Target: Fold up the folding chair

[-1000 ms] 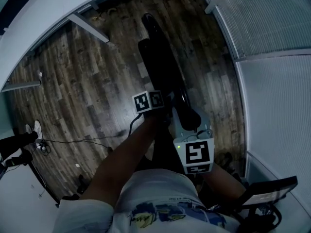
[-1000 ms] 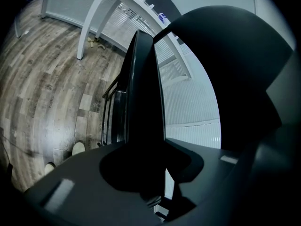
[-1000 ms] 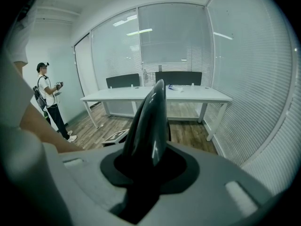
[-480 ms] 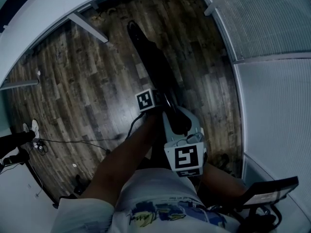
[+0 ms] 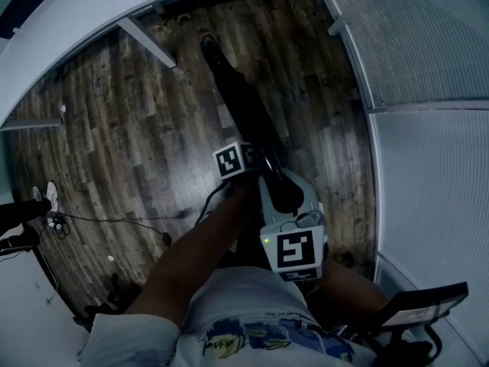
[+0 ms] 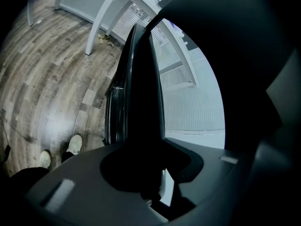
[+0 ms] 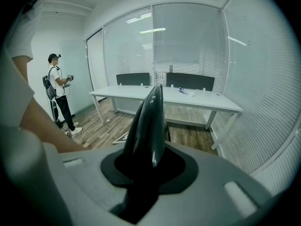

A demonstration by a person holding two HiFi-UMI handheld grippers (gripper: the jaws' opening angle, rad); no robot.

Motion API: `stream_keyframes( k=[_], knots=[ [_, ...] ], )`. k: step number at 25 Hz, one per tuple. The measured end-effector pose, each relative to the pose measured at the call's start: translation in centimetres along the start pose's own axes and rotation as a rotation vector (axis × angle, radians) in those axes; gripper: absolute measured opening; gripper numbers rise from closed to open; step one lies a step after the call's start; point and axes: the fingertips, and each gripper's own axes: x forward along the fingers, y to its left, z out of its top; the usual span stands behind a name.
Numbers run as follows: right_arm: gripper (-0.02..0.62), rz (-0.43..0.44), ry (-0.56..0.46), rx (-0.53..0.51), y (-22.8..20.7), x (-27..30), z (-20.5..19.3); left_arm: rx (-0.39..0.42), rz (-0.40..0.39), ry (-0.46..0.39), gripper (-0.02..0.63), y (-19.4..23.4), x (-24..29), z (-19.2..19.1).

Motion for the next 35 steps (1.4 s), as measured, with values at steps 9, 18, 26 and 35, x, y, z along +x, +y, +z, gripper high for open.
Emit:
stream_keyframes(
  k=[9,18,26,35],
  knots=[
    [0.078,0.093,-0.004,-0.046,2.2,0.9,1.9,-0.087,0.022,-0.069,0.127,1.8,-2.8,1.6],
    [0.078,0.232,-0.02,-0.162,7.9,1.9,5.3,-0.205,0.017,-0.213,0.127,4.8,-8.7,4.4],
    [0.077,0.372,-0.022,-0.265,14.7,5.3,9.4,-0.34,0.015,-0.342,0.127,9.7,-15.1,8.7],
    [0.072,0.457,-0.009,-0.348,22.5,10.1,13.8,-0.428,-0.001,-0.441,0.127,15.6,-21.9,14.2]
  ],
)
